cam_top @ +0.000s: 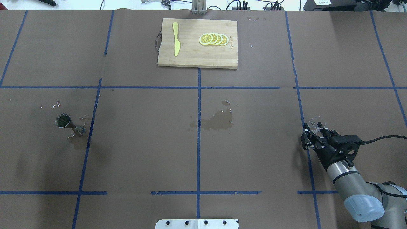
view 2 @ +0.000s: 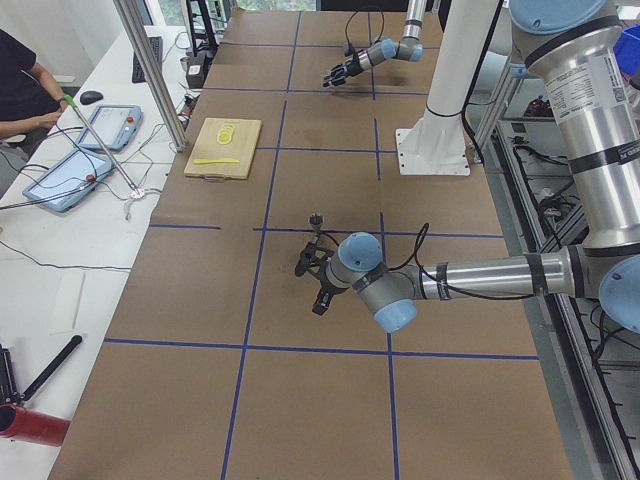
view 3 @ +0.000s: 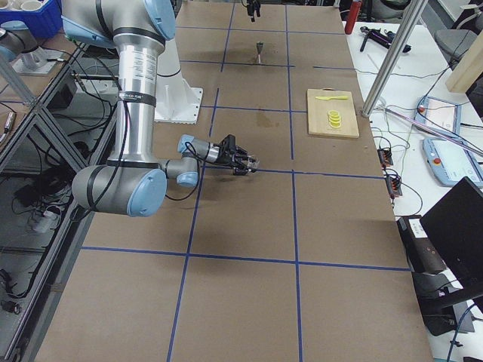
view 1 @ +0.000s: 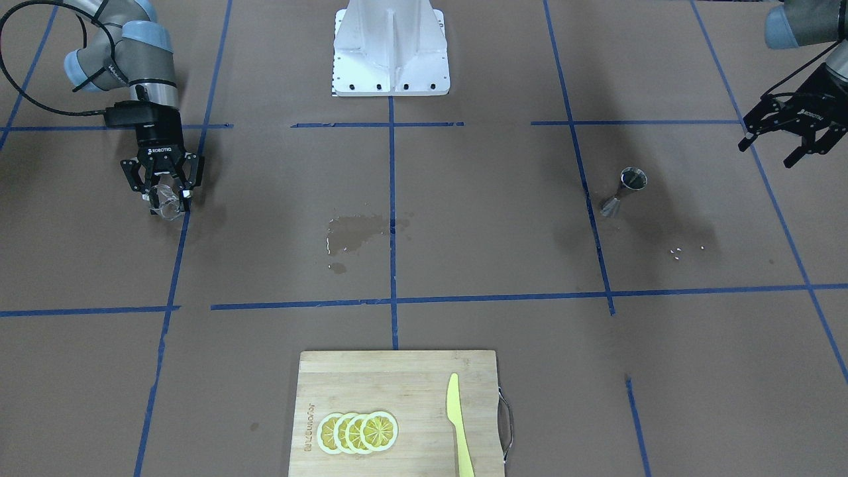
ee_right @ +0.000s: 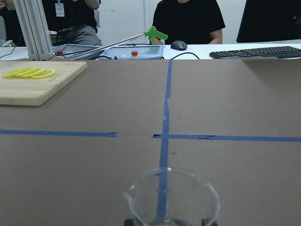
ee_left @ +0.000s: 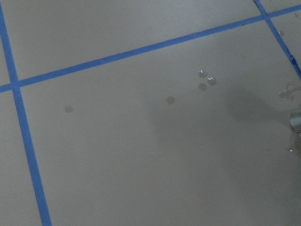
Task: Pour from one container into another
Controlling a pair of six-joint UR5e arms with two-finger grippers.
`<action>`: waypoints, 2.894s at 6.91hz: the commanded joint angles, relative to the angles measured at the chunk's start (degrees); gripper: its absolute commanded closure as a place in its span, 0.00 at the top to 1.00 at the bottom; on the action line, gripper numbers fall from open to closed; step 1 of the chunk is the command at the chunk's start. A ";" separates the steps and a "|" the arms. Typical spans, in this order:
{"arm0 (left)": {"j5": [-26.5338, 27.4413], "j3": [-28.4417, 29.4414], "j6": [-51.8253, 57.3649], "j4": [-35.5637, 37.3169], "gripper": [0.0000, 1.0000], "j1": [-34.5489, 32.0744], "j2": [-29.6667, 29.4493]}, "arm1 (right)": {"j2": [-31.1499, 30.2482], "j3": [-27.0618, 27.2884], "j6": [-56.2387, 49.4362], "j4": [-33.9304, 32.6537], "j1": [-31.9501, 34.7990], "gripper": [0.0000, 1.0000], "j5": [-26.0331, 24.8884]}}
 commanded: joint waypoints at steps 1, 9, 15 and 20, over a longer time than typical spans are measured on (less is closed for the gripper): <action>-0.05 -0.19 -0.18 -0.06 1.00 0.00 -0.02 | 0.88 -1.00 0.00 0.01 -0.01 0.26 0.01; 0.56 -0.37 -0.35 -0.15 1.00 0.00 -0.02 | 0.36 -2.58 -0.09 0.27 0.08 0.48 0.36; 0.56 -0.54 -0.35 -0.24 1.00 -0.53 0.07 | -0.51 -1.79 -0.26 0.36 0.17 1.00 1.49; 0.56 -0.54 -0.35 -0.24 1.00 -0.53 0.07 | -10.61 5.76 -0.88 6.95 0.26 1.00 14.49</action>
